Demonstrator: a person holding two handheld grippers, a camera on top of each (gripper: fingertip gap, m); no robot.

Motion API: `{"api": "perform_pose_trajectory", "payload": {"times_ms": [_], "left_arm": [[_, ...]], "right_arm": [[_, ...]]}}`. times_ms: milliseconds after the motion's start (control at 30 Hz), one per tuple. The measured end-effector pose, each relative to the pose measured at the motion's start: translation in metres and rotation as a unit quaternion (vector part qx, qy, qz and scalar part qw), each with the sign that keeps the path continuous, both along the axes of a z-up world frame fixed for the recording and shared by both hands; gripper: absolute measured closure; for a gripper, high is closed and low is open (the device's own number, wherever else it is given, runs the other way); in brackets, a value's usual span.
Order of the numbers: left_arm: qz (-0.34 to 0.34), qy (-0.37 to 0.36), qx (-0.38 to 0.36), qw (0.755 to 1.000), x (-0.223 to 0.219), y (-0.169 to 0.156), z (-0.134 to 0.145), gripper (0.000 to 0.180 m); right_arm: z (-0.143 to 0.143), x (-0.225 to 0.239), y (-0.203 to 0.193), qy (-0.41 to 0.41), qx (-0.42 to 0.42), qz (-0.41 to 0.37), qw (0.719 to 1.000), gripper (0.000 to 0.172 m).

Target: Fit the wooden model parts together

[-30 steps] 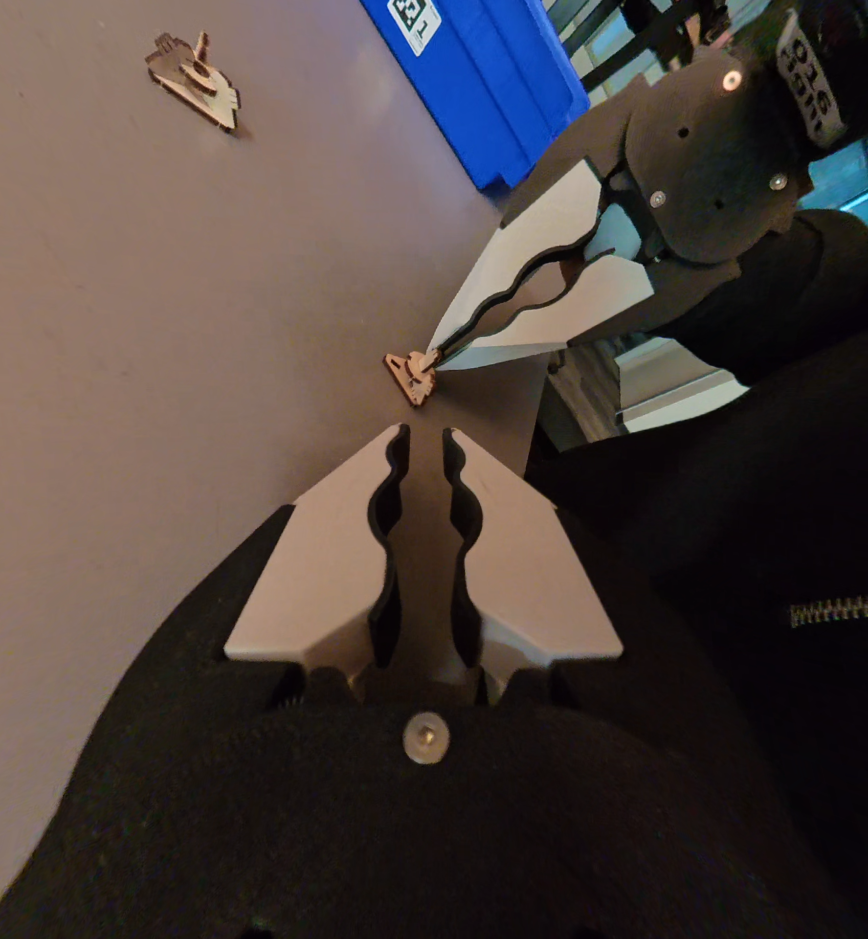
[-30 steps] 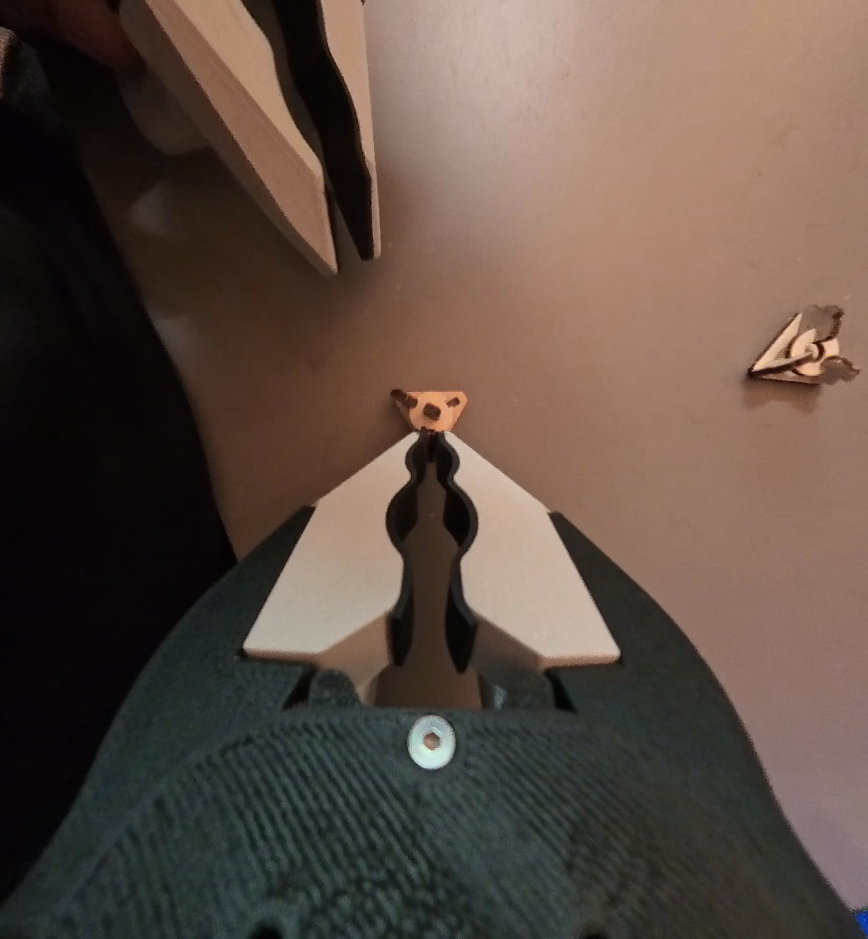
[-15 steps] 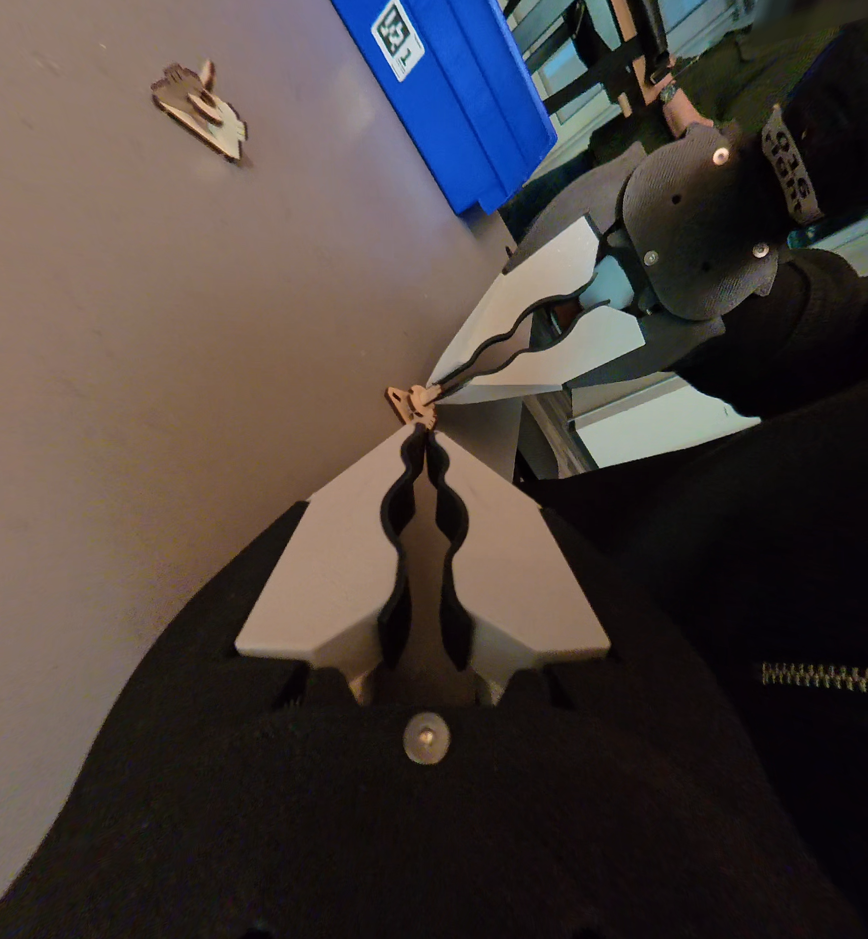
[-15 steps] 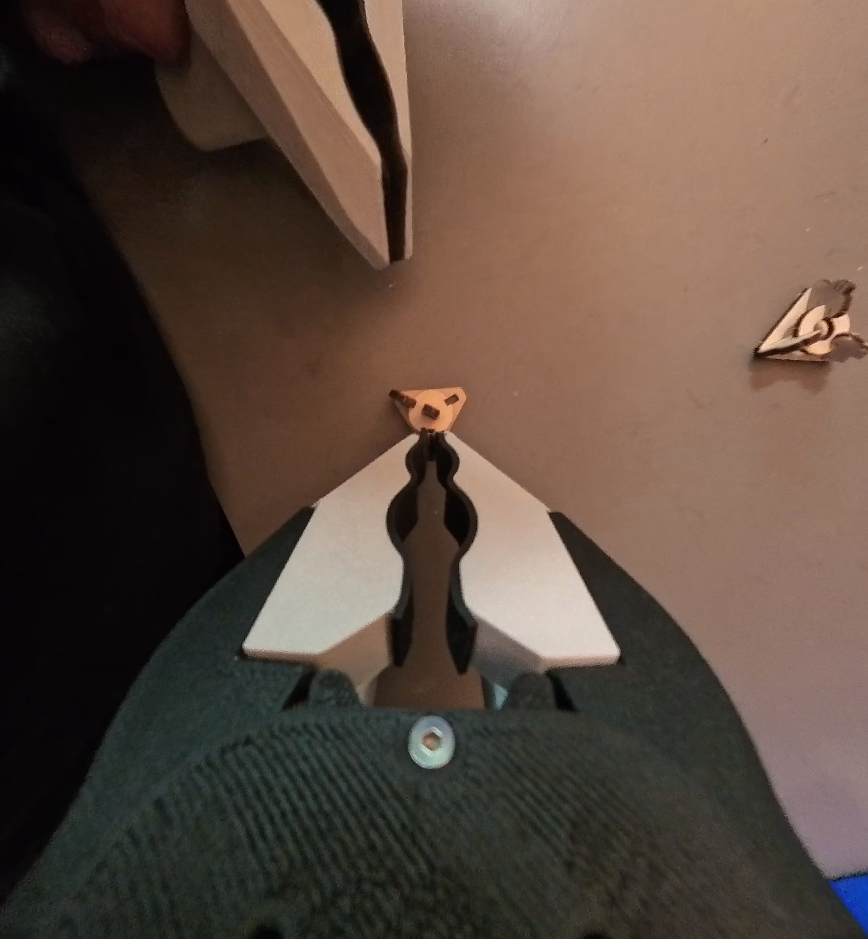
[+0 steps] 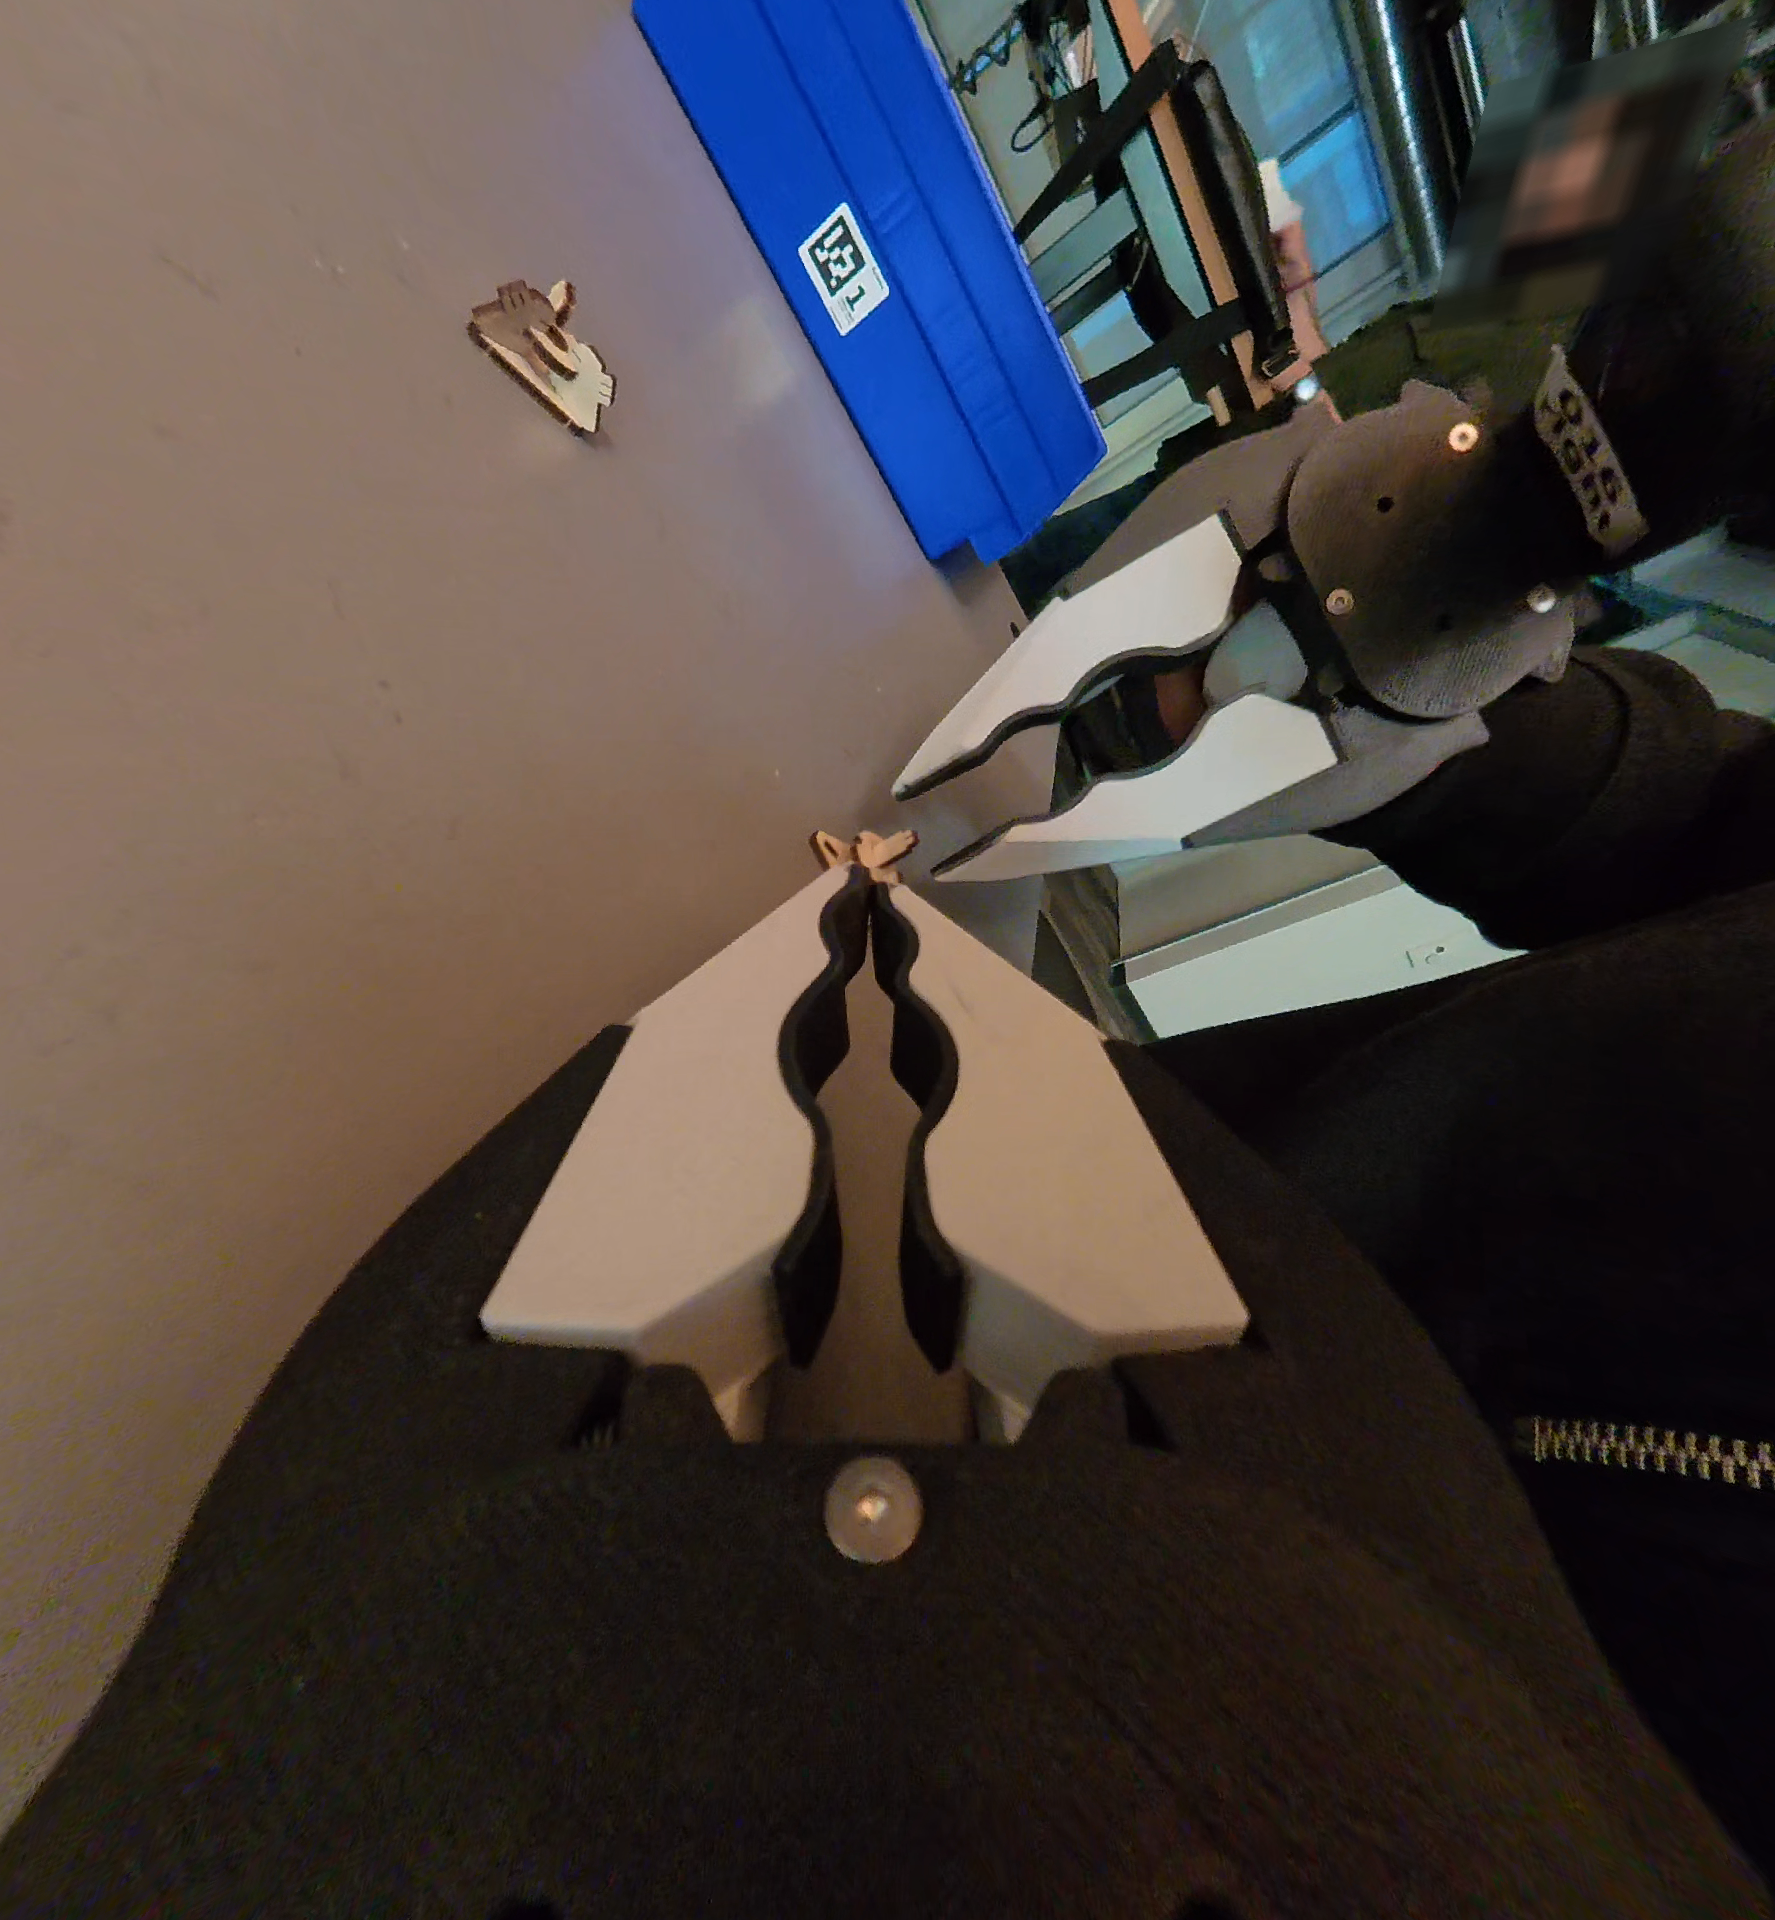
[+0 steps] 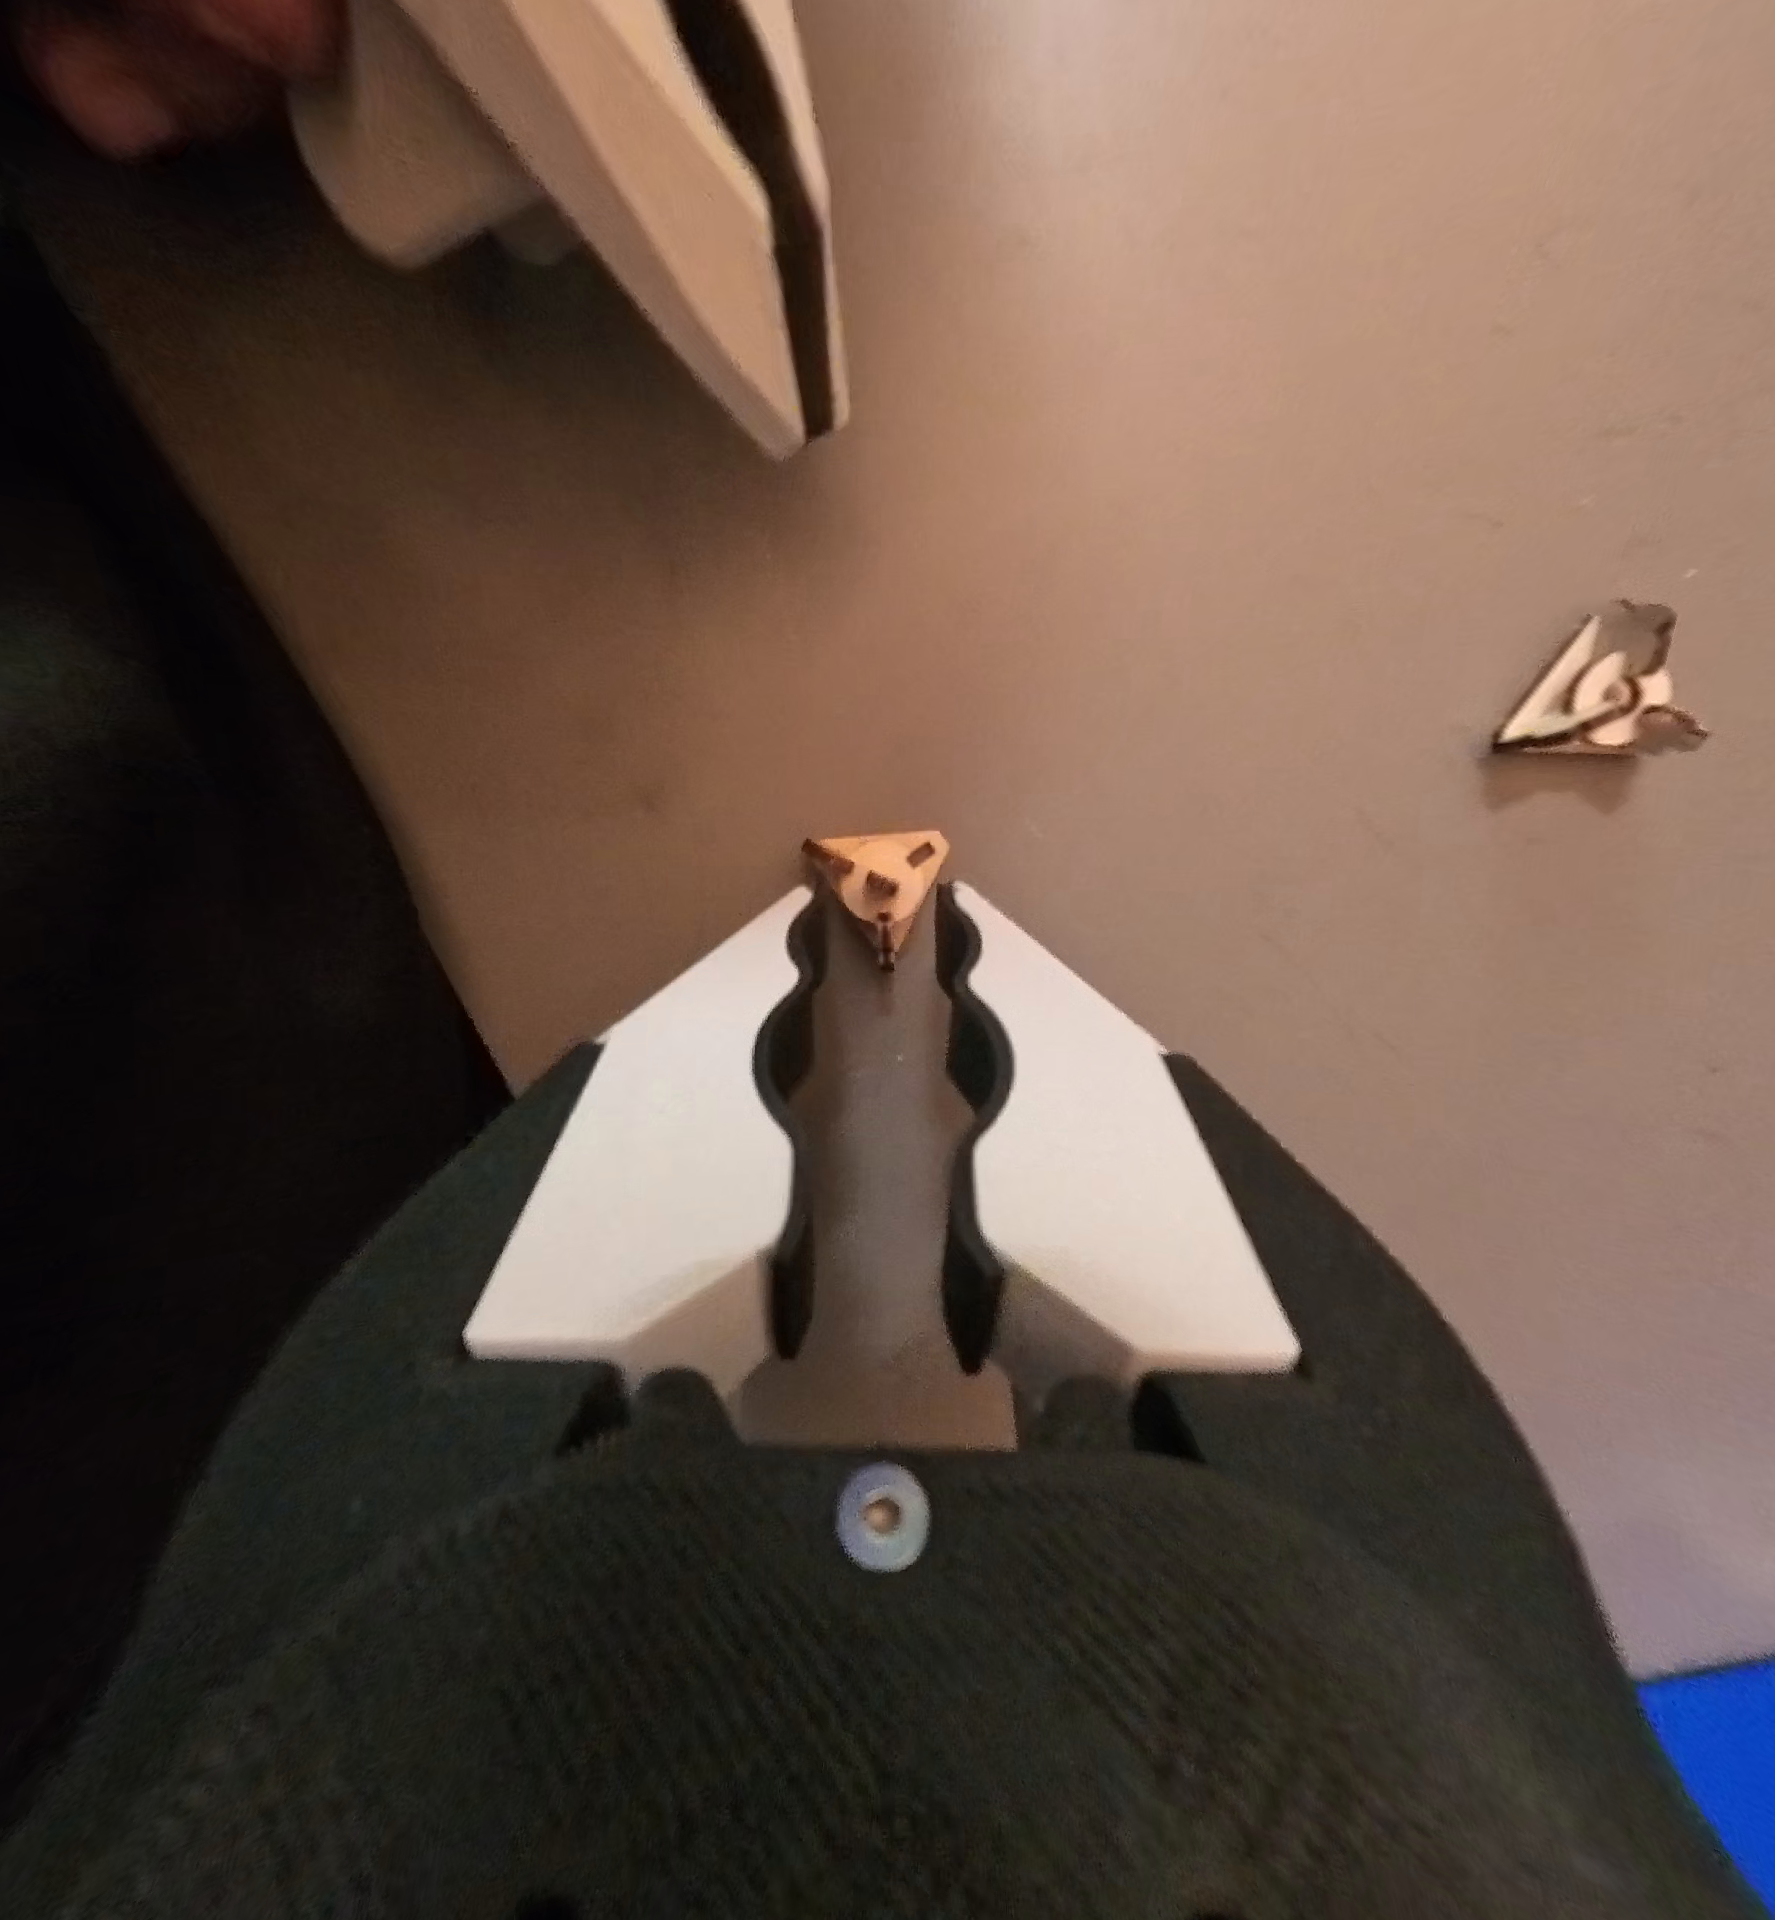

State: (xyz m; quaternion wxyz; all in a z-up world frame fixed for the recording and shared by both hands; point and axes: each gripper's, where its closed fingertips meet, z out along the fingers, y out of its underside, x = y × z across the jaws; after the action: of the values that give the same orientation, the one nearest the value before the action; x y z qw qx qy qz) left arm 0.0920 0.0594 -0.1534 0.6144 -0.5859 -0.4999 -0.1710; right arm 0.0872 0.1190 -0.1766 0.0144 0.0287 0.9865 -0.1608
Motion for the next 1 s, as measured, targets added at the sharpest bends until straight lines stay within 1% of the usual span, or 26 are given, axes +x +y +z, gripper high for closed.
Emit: {"api": "perform_pose_trajectory", "payload": {"times_ms": [133, 300, 433, 567, 733, 1000], "left_arm": [[0.016, -0.003, -0.019, 1.0, -0.002, -0.013, -0.004, 0.18], [0.009, -0.007, -0.023, 1.0, -0.001, -0.013, -0.006, 0.18], [0.008, -0.013, -0.017, 1.0, -0.001, -0.014, -0.006, 0.18], [0.004, -0.019, -0.019, 1.0, 0.0, -0.013, -0.008, 0.18], [0.002, -0.024, -0.016, 1.0, 0.001, -0.013, -0.008, 0.18], [-0.002, -0.03, -0.012, 0.999, 0.001, -0.013, -0.009, 0.18]], "right_arm": [[-0.003, 0.0, -0.001, 0.035, 0.028, 0.052, 0.998, 0.155], [-0.005, 0.001, -0.002, 0.048, 0.056, 0.115, 0.991, 0.161], [-0.007, 0.003, -0.001, 0.058, 0.077, 0.183, 0.978, 0.162], [-0.009, 0.005, 0.0, 0.049, 0.099, 0.243, 0.964, 0.165], [-0.012, 0.006, 0.001, 0.027, 0.119, 0.279, 0.953, 0.167], [-0.013, 0.007, 0.002, 0.017, 0.143, 0.296, 0.944, 0.168]]}}
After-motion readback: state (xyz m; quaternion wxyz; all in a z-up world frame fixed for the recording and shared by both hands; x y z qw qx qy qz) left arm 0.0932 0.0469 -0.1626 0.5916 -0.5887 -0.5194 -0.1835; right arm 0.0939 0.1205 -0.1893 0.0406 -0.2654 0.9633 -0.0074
